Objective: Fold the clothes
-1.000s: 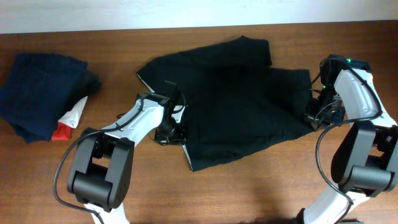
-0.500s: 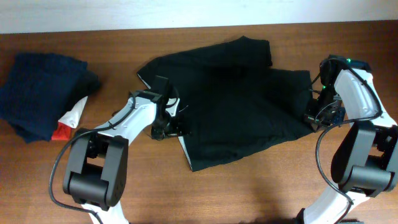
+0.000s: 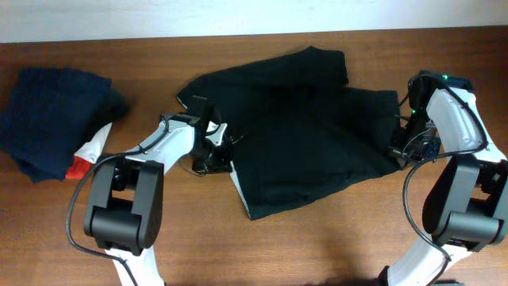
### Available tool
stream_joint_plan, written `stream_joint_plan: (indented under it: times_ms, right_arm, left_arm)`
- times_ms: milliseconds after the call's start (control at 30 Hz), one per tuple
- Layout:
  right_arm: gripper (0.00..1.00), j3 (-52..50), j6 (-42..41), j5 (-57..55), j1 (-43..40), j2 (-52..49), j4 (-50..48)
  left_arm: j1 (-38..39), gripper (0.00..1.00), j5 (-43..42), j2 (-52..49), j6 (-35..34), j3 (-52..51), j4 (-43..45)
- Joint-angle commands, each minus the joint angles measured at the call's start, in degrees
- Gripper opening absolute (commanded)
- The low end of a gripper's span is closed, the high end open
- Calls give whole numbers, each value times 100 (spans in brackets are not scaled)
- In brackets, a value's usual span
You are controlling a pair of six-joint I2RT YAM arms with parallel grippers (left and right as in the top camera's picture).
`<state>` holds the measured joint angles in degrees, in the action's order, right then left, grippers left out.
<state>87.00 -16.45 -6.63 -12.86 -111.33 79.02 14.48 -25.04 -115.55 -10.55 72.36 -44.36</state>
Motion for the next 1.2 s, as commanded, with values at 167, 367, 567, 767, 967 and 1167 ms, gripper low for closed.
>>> stream_joint_plan:
  times_ms: [167, 367, 567, 767, 967, 1167]
  right_arm:
    - [4, -11, -127, 450, 374, 31, 533]
    - [4, -46, 105, 450, 754, 31, 1137]
    - [4, -57, 223, 446, 1429, 39, 1687]
    - [52, -57, 446, 835, 1812, 212, 1836]
    - [99, 87, 748, 782, 1648, 361, 1687]
    - [90, 483, 1626, 1965, 1779, 361, -382]
  left_arm:
    - [-1281, 1, 702, -144, 931, 1956, -1305]
    - [-1635, 1, 903, -144, 1064, 2243, -1867]
    - [-1657, 1, 1082, -144, 1331, 2243, -2500]
    - [-1665, 0, 2105, -144, 1410, 2245, -3180]
    - [-1657, 70, 1991, -144, 1412, 2304, -3136]
    - [-1569, 86, 1639, -144, 1412, 2424, -3139]
